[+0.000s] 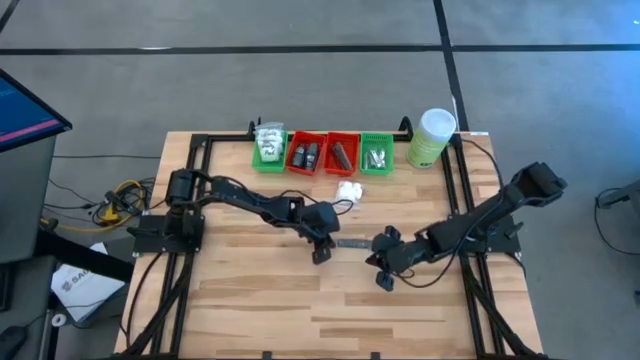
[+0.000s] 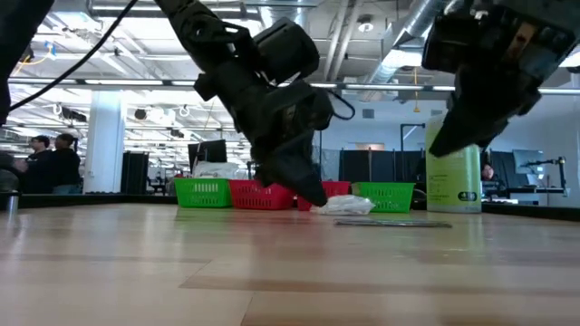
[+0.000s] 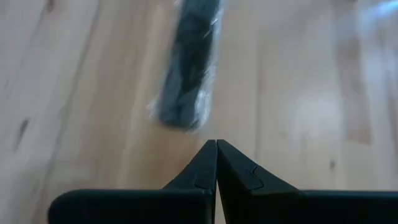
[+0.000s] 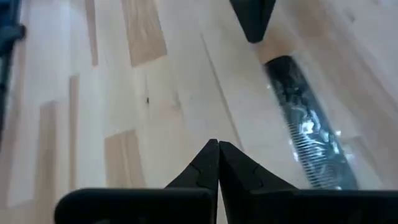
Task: Pick & Place Travel size toiletries
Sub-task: Put the comb into the right red basket
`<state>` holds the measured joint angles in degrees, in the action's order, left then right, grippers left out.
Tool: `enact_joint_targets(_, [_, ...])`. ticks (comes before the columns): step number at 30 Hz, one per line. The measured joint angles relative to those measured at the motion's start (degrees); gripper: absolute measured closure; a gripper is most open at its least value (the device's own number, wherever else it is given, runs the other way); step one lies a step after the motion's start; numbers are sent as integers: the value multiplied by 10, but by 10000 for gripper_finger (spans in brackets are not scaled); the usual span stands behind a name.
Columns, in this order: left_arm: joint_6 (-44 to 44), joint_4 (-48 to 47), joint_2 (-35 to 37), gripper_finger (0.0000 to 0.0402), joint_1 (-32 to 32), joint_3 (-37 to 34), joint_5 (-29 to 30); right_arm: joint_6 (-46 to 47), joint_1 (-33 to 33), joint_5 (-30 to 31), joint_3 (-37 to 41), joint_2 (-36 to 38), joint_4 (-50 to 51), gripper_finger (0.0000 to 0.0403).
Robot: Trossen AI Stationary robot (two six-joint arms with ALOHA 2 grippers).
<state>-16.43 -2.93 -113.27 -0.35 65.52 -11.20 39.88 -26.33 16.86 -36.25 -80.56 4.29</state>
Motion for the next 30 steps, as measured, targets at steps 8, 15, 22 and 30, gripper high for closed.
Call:
enact_joint_targets(8, [-5,45,1,401,13,0,15,136,-72,285,2,-11,-23,403])
enact_joint_targets(15, [12,56,1,401,41,0,11,130,-84,233,17,-48,-48,403])
enact_joint_targets(22, [28,57,1,401,44,0,-11,83,-42,177,43,-33,-54,403])
enact_joint_targets(30, [22,57,-24,401,42,0,-13,21,-3,115,55,3,-63,403])
